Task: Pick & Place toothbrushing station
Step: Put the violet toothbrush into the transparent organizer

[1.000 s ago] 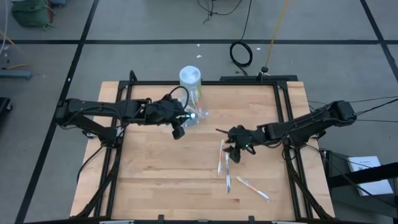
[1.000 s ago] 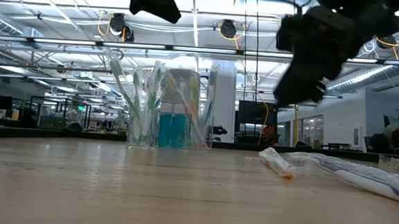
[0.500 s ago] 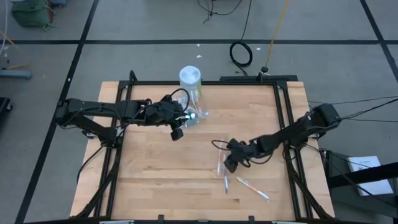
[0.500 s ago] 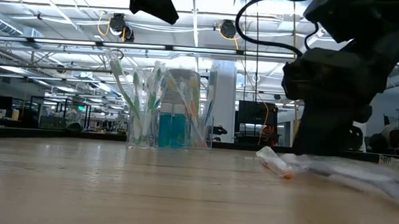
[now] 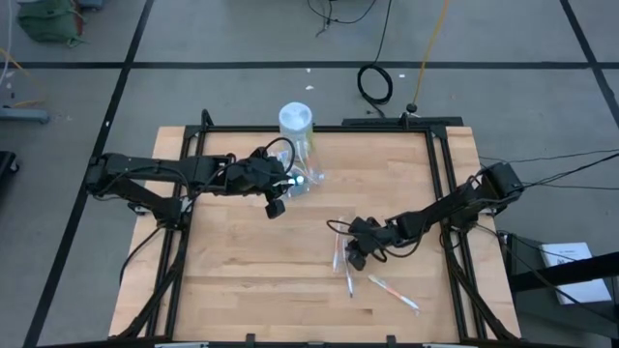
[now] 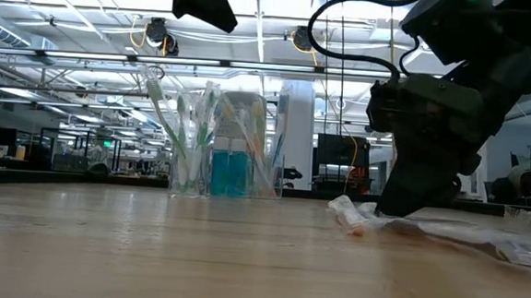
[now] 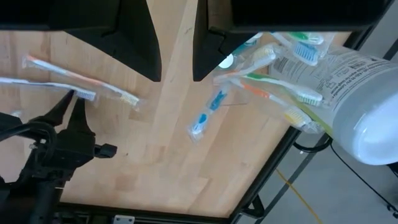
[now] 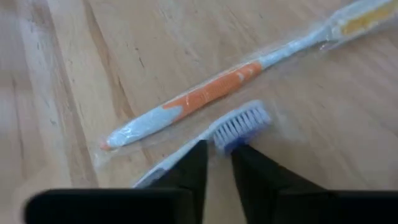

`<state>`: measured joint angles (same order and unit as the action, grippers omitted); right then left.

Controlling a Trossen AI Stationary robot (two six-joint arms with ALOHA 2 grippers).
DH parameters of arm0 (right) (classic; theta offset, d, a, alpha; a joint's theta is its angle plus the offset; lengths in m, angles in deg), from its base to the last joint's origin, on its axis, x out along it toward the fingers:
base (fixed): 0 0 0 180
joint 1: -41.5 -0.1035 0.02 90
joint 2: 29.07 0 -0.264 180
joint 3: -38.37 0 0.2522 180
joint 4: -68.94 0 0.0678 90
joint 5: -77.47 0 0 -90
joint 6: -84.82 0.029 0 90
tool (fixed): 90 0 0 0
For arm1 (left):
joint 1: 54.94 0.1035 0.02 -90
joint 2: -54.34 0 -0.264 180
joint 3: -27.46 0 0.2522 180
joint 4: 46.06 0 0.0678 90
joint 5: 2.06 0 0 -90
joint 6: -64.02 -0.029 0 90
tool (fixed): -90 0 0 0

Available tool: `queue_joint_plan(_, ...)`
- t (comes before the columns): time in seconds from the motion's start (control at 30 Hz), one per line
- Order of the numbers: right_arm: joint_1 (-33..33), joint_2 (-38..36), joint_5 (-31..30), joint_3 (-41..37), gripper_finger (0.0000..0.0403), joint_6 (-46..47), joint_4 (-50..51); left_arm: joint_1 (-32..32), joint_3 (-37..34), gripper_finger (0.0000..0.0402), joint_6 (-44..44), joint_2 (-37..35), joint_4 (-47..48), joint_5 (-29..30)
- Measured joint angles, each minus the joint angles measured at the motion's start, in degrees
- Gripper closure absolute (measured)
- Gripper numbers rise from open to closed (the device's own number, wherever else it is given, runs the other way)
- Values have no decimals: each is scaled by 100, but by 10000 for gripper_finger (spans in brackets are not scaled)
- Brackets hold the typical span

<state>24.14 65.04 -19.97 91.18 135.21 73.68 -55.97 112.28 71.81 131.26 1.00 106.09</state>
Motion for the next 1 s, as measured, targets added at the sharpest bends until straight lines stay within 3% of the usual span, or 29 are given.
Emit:
queue_joint_plan(0.13,55,-74,42,-11,394,-350,-97,0,0,305,2,0,0,0)
queue_joint_plan(0.33,149,-445,29,-9,400,-727,-350,-1,0,305,20,0,0,0)
queue_joint_plan(0.47,177,-1078,-71,-19,401,-1250,-373,-2,0,305,17,0,0,4)
queue_joint_plan(0.6,254,-1804,-731,-11,402,-2468,-635,-2,0,305,-46,-2,-7,46)
queue_joint_plan(0.73,507,-2227,-1437,-8,402,-4087,-1525,-1,0,305,-70,0,-9,55)
queue_joint_plan(0.87,945,-2241,-1829,-2,402,-5637,-2746,-2,0,305,-151,-2,-39,264)
queue_joint_plan(1.0,1536,-1945,-1793,0,402,-6443,-3898,0,0,305,-184,0,-37,413)
